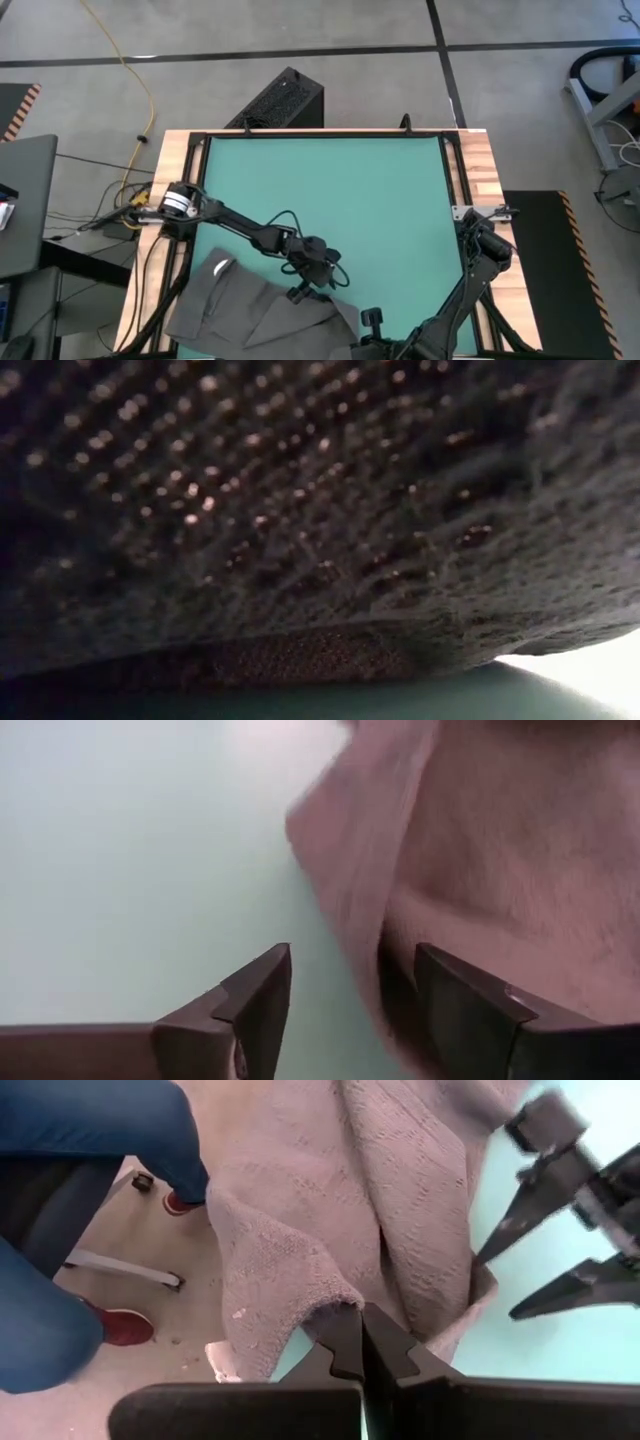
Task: Roll towel
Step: Roll the gray towel
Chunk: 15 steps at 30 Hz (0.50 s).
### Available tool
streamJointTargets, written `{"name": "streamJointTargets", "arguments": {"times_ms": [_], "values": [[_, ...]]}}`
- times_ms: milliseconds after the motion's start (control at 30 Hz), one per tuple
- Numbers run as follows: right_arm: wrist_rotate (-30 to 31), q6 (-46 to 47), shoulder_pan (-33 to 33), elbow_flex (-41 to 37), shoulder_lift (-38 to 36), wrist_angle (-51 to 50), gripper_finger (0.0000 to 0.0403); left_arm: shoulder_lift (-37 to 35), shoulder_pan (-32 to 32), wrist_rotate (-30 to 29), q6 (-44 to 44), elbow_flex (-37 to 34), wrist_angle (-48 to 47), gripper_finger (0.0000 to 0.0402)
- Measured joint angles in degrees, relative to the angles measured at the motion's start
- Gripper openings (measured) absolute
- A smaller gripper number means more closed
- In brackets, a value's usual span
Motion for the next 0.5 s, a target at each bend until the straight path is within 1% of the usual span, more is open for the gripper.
{"name": "streamJointTargets", "arguments": {"times_ms": [100,200,333,400,500], "values": [[0.0,0.0,0.0,0.0,0.0,0.3,0.0010,2.0,0.0,0.1,-0.6,0.2,1.3,0.0178],[0.0,-0.3,0.0,0.0,0.0,0.6,0.0010,4.0,0.2,1.8,-0.9,1.1,0.6,0.0154],[0.1,-2.2,-0.1,0.0,0.0,1.5,0.0010,4.8,0.2,1.9,-0.9,3.0,-1.2,0.0112],[0.3,-2.4,0.0,0.0,0.0,1.2,0.0010,4.6,0.2,0.9,-0.9,4.1,-4.4,0.0079],[1.8,-2.4,0.0,0.0,0.0,0.5,0.0010,3.8,0.3,-1.7,0.9,7.0,-13.5,0.0021]]}}
